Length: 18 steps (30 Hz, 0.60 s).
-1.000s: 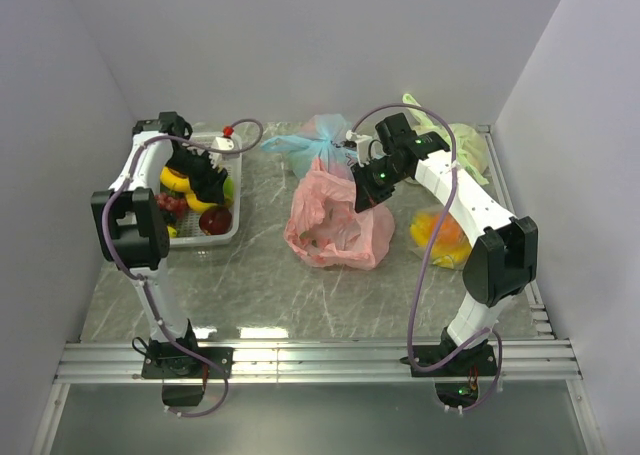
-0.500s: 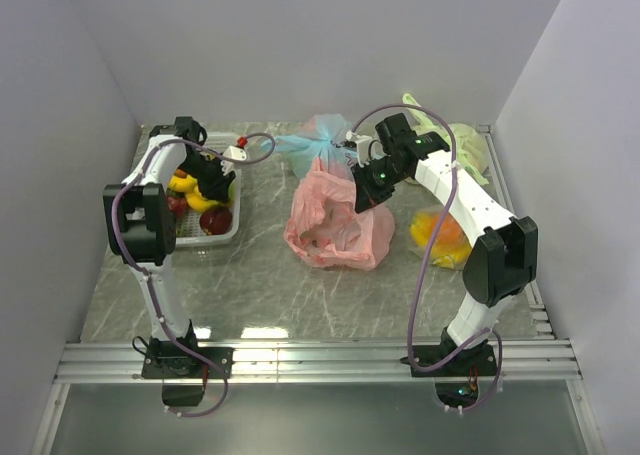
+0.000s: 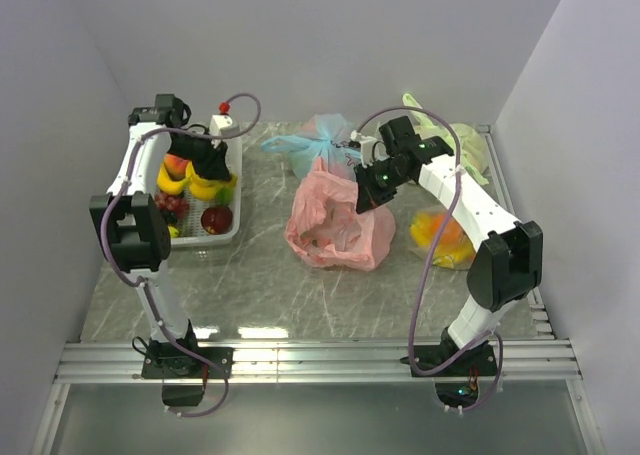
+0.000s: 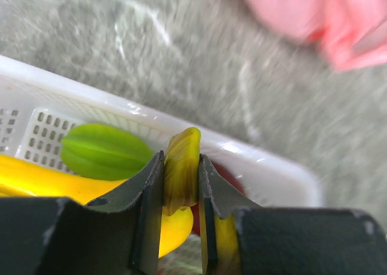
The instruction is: Place the fake fruits into the plastic bag and tie a complex knot
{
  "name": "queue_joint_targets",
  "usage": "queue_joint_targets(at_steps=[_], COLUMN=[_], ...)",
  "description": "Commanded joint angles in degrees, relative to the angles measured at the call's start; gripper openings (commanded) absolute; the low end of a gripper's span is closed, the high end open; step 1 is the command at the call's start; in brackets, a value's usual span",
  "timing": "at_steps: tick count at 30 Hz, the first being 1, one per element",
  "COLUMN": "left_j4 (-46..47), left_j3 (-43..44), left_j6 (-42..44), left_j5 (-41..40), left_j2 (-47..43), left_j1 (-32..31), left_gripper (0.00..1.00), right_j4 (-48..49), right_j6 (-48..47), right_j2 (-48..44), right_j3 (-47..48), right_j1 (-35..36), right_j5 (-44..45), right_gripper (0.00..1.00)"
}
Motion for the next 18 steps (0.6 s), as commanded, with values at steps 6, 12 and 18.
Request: queue_joint_targets(at_steps=[6,12,18], left_j4=[18.5,41.2,73.7], left_j3=[-3.0,-7.1,-19.6], left_j6=[-39.7,-72.4,-101.7], left_j5=[16.3,18.8,17.9], left_j2=[-9.1,-18.2,-28.1], left_j1=[4.0,4.7,3.6], left_gripper=[0.00,0.01,0.00], right_j4=[18.3,28.6,39.1], right_j6=[13.2,24.3,35.4], right_j2=[-5.4,-5.5,-5.2], right_j3=[-6.9,-9.4,-14.8], right_j1=[-1.3,-1.6,-2.0], right_j5=[-5.6,-12.2,-17.4], right_gripper=[0.00,0.00,0.00])
